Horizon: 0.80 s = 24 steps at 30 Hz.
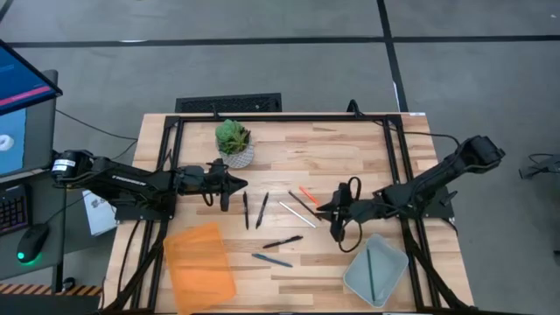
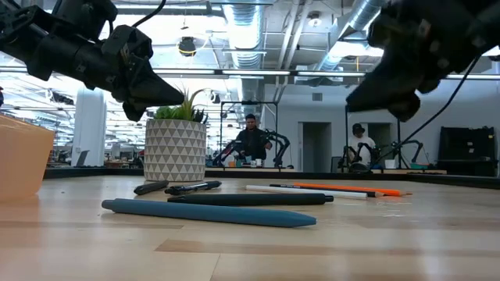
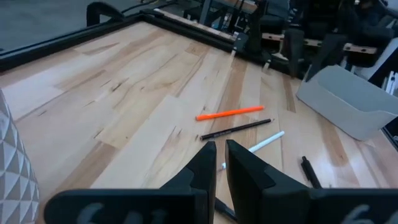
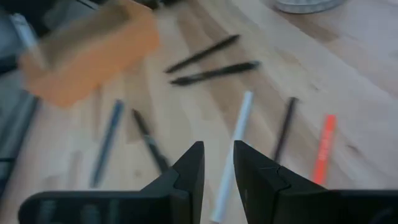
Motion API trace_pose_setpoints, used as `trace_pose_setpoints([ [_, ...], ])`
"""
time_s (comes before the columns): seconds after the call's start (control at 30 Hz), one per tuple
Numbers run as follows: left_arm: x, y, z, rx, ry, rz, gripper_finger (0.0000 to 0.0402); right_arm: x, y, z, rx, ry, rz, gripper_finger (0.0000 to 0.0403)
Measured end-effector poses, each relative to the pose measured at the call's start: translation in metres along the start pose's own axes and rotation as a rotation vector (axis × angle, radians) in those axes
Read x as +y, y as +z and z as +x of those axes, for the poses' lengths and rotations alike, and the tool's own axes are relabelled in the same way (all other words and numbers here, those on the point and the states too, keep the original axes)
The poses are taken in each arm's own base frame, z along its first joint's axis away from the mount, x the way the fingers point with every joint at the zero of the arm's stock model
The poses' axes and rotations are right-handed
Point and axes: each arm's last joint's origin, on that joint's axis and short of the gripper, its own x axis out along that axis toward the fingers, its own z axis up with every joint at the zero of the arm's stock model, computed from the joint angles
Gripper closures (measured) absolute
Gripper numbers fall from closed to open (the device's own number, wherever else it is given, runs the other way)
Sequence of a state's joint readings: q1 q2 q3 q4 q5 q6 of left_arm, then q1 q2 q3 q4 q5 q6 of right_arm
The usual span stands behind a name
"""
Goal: Sort pens & pencils
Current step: Put the orange pencil into the gray bin
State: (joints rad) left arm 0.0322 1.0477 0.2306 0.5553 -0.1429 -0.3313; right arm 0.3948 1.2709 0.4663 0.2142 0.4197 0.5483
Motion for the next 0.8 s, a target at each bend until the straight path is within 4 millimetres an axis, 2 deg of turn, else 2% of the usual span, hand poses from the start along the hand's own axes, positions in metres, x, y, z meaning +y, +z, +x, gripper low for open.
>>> trace_pose_setpoints([
  [0.1,0.0,0.0,0.0,0.001,0.006,0.0,0.0376,-0.008,-0.001,0.002,0.018,-0.064,-0.004,0.0294],
  [0.23,0.002,-0.001,0.0,-0.003,0.044,0.001,0.0376,-0.014,-0.003,0.003,0.041,-0.105,0.121,0.0294],
  [0.37,0.002,-0.002,0.0,0.011,0.057,0.003,0.0376,-0.012,-0.011,0.008,0.085,-0.105,0.222,0.0294],
  [0.53,0.003,-0.002,0.0,0.013,0.06,0.016,0.0376,-0.015,-0.02,0.019,0.111,-0.158,0.175,0.0294],
  [0.8,0.003,-0.003,0.0,0.018,0.062,0.015,0.0376,-0.023,-0.036,0.034,0.115,-0.29,0.234,0.0294],
])
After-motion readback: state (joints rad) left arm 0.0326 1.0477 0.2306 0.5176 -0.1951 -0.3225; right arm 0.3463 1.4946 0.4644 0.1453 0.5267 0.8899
